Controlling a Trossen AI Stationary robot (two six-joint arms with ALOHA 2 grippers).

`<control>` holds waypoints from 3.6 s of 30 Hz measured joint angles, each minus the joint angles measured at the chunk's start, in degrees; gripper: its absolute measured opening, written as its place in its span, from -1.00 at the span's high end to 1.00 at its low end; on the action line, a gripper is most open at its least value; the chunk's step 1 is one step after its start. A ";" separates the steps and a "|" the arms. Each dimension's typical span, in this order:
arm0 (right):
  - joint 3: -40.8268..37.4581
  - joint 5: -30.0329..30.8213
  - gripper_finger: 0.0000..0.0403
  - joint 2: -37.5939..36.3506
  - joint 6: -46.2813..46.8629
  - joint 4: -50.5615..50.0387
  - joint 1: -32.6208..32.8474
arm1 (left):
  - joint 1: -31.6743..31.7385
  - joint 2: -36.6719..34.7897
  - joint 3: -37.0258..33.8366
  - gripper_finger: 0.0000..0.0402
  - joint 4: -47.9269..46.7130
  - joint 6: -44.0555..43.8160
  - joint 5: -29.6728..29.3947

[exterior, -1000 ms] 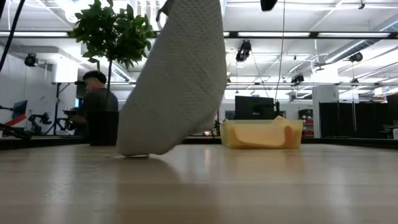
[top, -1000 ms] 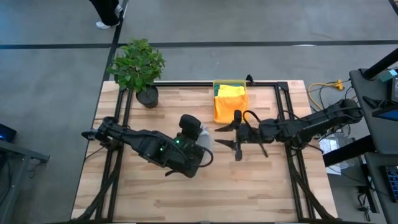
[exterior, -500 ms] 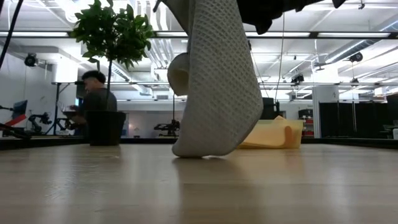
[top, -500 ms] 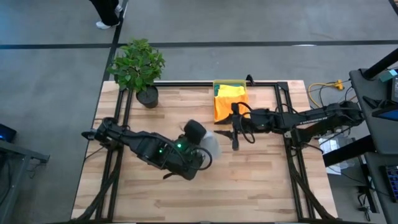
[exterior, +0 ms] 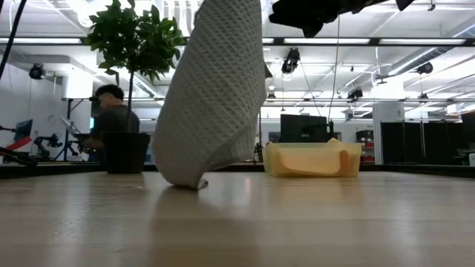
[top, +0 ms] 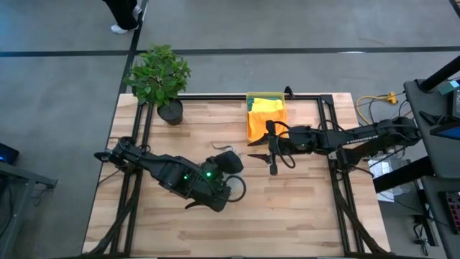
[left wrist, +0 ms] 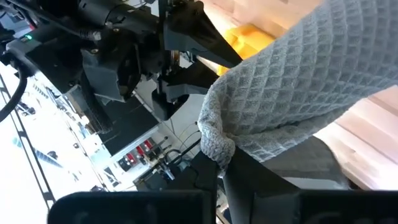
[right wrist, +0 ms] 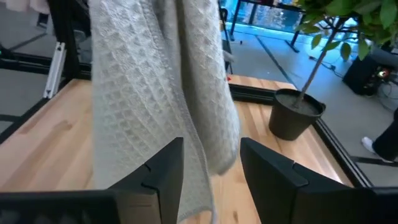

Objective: Fold microfiber towels
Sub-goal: Fold the gray microfiber towel

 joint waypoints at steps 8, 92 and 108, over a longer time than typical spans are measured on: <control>0.04 -0.16 0.18 5.70 0.25 1.66 -0.04 | -0.09 -0.05 0.00 1.00 0.65 1.28 -0.29; 25.98 23.89 0.96 -1.64 17.96 -62.41 15.39 | 16.06 -3.79 -26.16 1.00 -4.74 -66.15 46.29; 27.74 17.82 0.94 -0.39 21.91 -39.15 13.82 | 19.20 -19.06 -23.99 1.00 -2.13 -51.37 34.25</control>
